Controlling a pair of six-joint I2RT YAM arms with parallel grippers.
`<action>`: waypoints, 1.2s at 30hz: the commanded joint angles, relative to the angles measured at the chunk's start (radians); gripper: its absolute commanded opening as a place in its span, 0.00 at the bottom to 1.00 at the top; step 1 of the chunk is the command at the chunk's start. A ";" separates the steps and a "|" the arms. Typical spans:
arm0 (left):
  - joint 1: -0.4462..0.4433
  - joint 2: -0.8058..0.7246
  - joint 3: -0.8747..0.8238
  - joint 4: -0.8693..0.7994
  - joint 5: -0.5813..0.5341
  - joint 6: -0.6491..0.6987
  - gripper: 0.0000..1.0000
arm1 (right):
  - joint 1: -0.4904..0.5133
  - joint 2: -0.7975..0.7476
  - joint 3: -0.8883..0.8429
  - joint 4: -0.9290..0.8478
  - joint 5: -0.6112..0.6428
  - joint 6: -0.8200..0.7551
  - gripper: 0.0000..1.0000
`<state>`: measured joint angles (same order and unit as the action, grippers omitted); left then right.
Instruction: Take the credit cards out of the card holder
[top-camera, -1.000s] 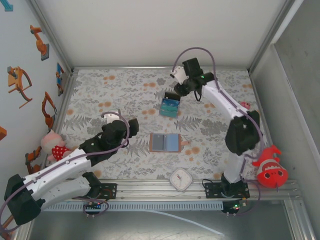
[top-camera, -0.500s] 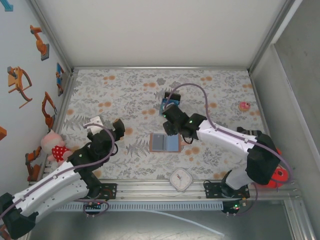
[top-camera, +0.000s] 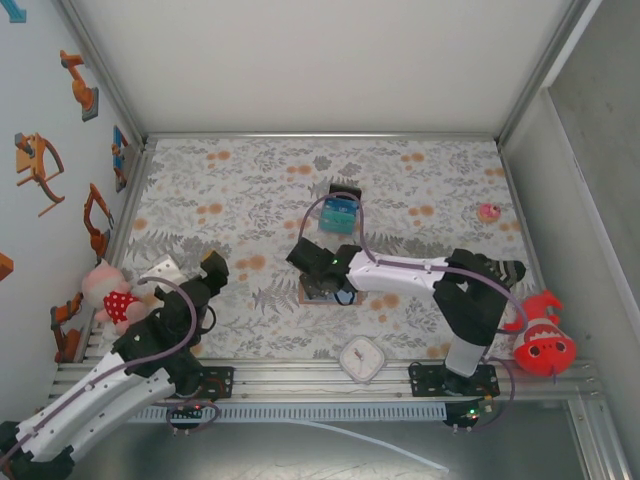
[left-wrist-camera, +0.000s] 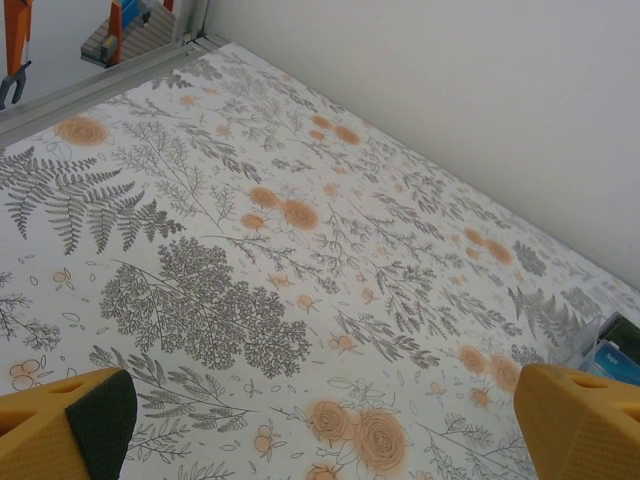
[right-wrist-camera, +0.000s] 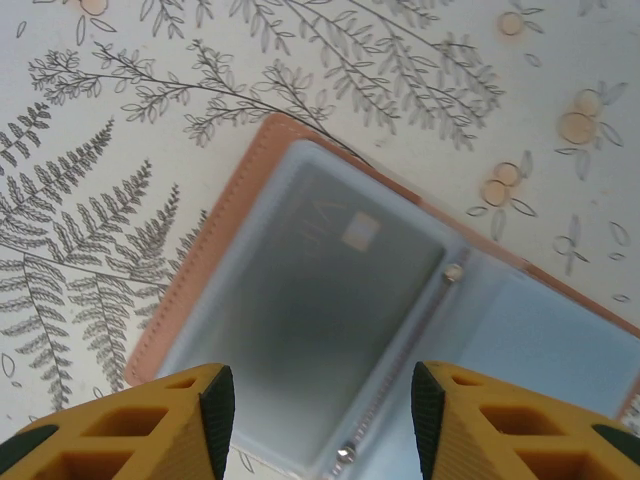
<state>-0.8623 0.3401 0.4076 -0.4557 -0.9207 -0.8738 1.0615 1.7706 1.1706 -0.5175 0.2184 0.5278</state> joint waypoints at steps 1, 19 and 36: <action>0.006 -0.010 -0.006 -0.046 -0.027 -0.023 0.97 | 0.021 0.032 0.057 0.000 -0.008 0.015 0.50; 0.006 0.106 0.042 -0.026 -0.014 -0.005 0.97 | 0.021 0.102 -0.010 0.038 -0.078 0.058 0.55; 0.006 0.162 0.090 0.022 0.045 0.060 0.97 | -0.033 0.026 -0.138 0.135 -0.102 0.029 0.34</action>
<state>-0.8623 0.4843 0.4599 -0.4564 -0.8890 -0.8516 1.0496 1.8076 1.0786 -0.3687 0.1314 0.5598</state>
